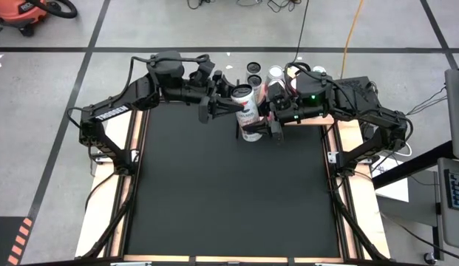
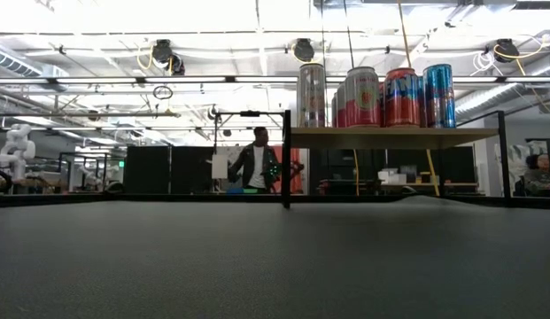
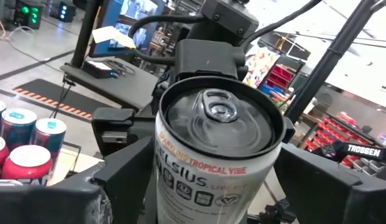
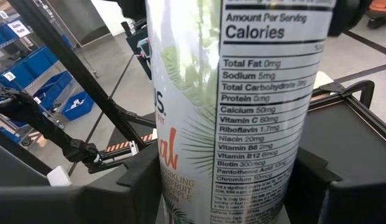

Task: Place canned beverage on shelf
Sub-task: Put the white yellow soda can on the shelf aligned with the other white yellow soda cans

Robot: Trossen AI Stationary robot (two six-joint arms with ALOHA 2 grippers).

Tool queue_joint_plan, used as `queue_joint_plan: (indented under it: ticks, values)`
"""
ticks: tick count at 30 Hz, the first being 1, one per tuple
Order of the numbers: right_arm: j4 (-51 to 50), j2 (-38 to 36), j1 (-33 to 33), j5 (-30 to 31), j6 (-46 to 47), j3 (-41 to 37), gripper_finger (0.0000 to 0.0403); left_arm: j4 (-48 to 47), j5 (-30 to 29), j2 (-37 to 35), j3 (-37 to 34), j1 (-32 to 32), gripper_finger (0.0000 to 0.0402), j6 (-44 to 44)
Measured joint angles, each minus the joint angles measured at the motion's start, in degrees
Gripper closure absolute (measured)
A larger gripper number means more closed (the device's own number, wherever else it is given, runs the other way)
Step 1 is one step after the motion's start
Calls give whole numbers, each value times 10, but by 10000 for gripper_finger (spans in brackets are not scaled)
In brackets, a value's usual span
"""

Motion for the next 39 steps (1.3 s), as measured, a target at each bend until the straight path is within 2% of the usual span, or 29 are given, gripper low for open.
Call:
queue_joint_plan:
  ticks: [11,18,31,39]
  values:
    - [1,0,0,0,2,0,174,-1,-1,0,0,0,126,2]
    - [1,0,0,2,2,0,172,0,-1,0,0,0,138,4]
    - [-13,-4,0,18,20,0,99,7,-5,0,-1,0,139,-1]
    - [-56,-16,0,10,26,0,87,10,-4,0,-1,-1,139,4]
